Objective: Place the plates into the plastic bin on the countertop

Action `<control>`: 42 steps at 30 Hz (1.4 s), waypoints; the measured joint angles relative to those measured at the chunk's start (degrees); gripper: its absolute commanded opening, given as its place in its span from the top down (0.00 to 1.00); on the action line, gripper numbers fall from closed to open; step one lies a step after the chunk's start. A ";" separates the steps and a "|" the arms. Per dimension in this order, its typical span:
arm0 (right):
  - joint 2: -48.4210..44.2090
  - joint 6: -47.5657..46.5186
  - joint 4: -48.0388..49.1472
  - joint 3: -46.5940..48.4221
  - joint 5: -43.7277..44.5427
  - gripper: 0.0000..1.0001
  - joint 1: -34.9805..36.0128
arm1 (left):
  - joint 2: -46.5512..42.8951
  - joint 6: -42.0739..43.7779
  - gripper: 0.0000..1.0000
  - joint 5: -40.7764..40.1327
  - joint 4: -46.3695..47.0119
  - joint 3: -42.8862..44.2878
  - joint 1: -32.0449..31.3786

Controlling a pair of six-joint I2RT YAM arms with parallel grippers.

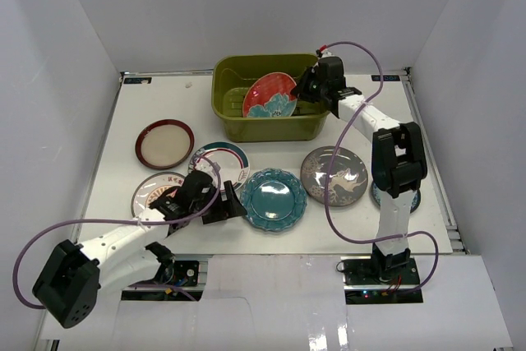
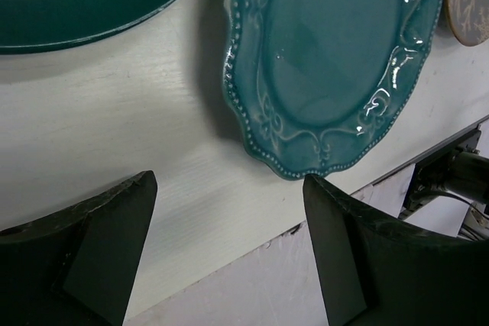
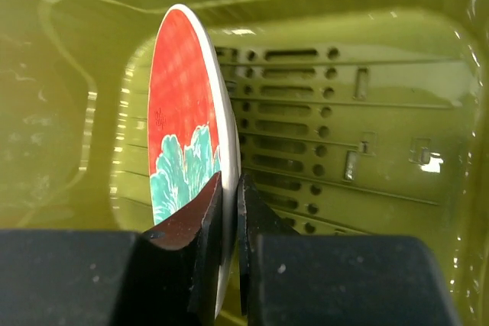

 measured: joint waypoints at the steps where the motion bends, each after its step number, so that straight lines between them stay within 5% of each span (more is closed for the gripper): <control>1: 0.68 -0.20 -0.09 0.00 0.11 0.92 -0.02 | 1.11 -0.09 0.13 -0.17 0.79 0.00 -0.04; 4: 2.40 -0.44 -0.33 0.00 0.48 0.87 -0.09 | 3.85 -0.42 0.16 -0.61 2.49 0.00 -0.13; 8: 3.10 -0.57 0.52 0.42 0.66 0.42 -0.24 | 6.93 -0.79 0.19 -1.60 5.16 0.11 -0.33; 10: 3.13 -1.44 0.28 1.18 1.31 0.28 -0.17 | 8.20 -1.20 0.22 -1.88 6.95 0.13 -0.44; 16: 3.06 -4.87 0.11 3.56 2.82 0.03 0.11 | 11.45 -2.47 0.29 -3.21 11.74 0.26 -0.70; 21: 0.87 -6.38 0.04 3.43 1.66 0.03 0.70 | 14.08 -3.52 0.34 -3.98 15.98 0.26 -0.90; 28: -14.03 -5.90 3.30 -8.79 -4.46 0.03 1.33 | 17.11 -5.77 0.51 -4.87 22.23 -0.85 -1.44; 32: -26.93 -3.89 8.09 -21.79 -8.37 0.02 1.64 | 17.88 -6.88 0.68 -5.55 25.33 -2.56 -1.68; 36: -39.52 -2.05 11.08 -34.42 -10.93 0.02 2.14 | 17.81 -9.38 1.00 -5.97 29.20 -4.28 -1.73; 42: -55.80 0.83 11.98 -52.68 -12.85 0.01 2.58 | 14.51 -11.72 1.00 -6.32 31.67 -8.09 -2.51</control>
